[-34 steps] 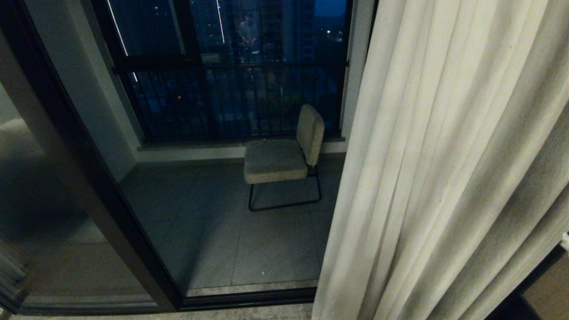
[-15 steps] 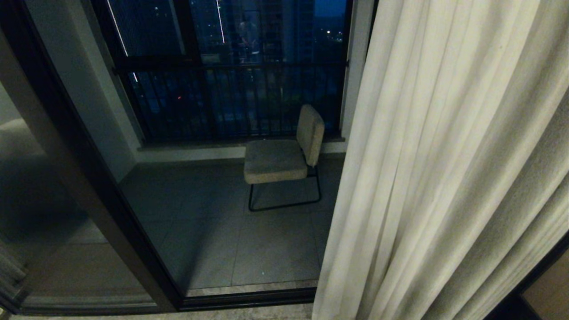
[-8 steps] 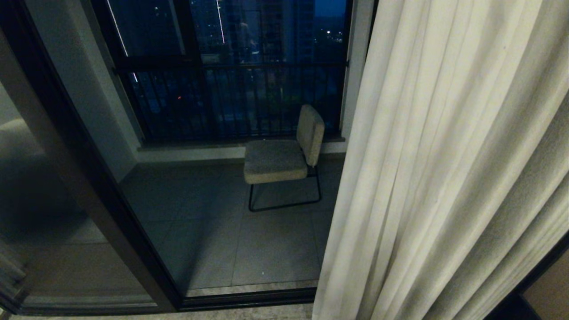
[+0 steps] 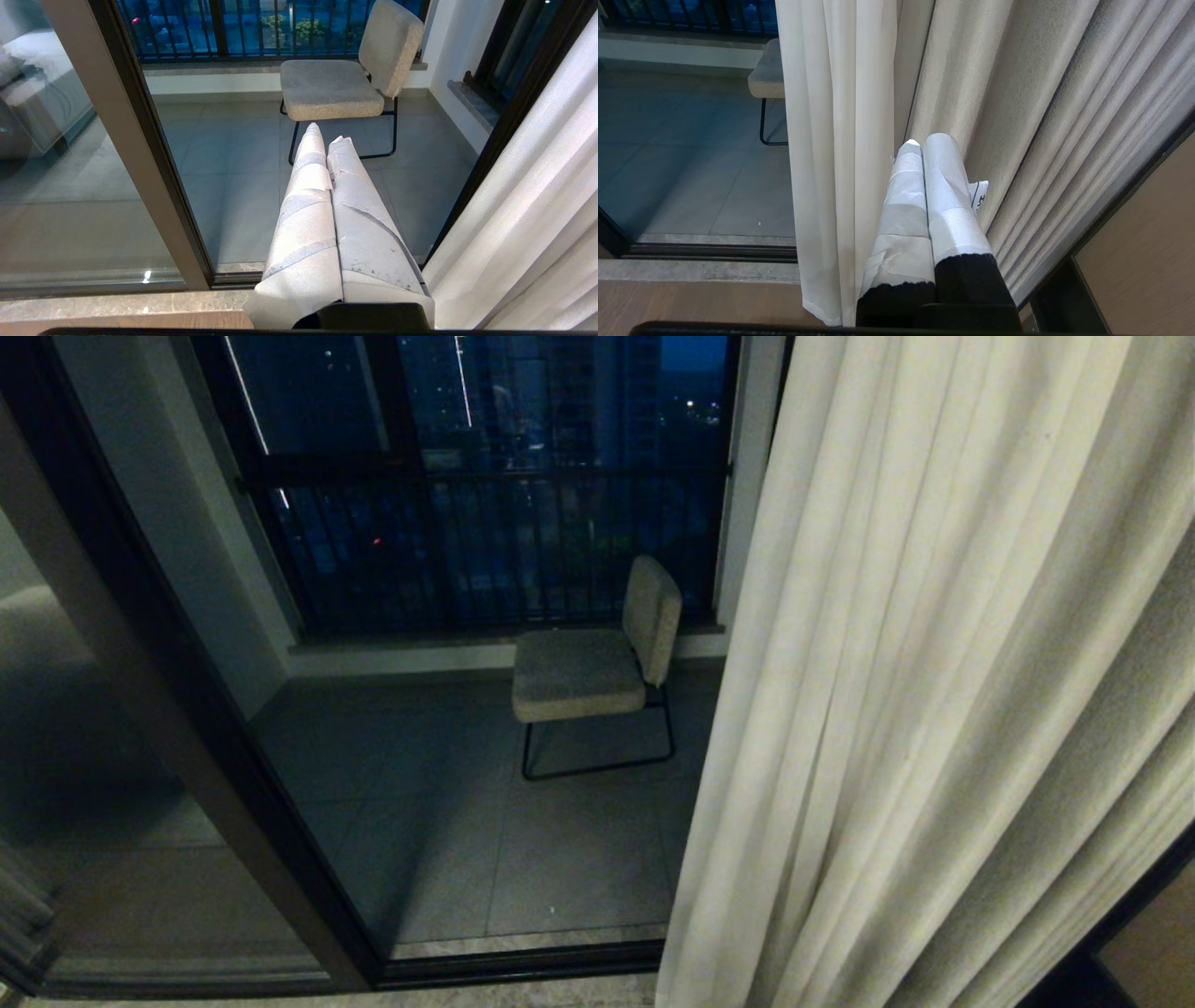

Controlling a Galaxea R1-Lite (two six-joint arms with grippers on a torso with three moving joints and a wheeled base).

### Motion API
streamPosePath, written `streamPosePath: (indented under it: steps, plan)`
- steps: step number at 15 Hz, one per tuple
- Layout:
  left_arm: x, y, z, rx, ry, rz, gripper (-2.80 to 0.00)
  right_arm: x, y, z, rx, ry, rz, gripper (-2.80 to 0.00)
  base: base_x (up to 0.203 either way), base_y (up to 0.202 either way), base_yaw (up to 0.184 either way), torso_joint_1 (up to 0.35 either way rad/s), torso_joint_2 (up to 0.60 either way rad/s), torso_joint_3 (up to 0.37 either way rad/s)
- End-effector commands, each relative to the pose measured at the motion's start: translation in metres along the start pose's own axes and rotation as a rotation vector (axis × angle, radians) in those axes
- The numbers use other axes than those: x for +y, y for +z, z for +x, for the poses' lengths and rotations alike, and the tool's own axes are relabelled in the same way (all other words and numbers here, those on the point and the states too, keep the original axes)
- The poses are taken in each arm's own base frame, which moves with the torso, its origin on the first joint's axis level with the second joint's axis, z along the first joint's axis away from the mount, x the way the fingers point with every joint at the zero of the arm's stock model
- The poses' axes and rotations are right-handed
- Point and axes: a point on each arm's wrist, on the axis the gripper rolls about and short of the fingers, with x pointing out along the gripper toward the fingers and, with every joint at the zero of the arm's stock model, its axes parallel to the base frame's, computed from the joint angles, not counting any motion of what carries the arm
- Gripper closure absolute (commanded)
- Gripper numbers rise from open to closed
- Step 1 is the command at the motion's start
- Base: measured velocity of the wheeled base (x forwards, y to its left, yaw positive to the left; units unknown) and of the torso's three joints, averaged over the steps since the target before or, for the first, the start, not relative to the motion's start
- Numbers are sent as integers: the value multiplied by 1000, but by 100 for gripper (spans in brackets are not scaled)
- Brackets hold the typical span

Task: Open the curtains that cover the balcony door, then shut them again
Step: Close the inner curtains on both sides

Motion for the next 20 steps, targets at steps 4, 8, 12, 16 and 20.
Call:
streamPosePath:
  steps: [4,8,12,16,20]
  plan:
    - [0,0,0,0,0,0,0,0,0,0,1,0,-1,0,0,0,0,0,0,0]
    - [0,0,0,0,0,0,0,0,0,0,1,2,-1,0,0,0,0,0,0,0]
    - [0,0,0,0,0,0,0,0,0,0,1,0,-1,0,0,0,0,0,0,0]
    - [0,0,0,0,0,0,0,0,0,0,1,0,-1,0,0,0,0,0,0,0]
    - [0,0,0,0,0,0,0,0,0,0,1,1,-1,0,0,0,0,0,0,0]
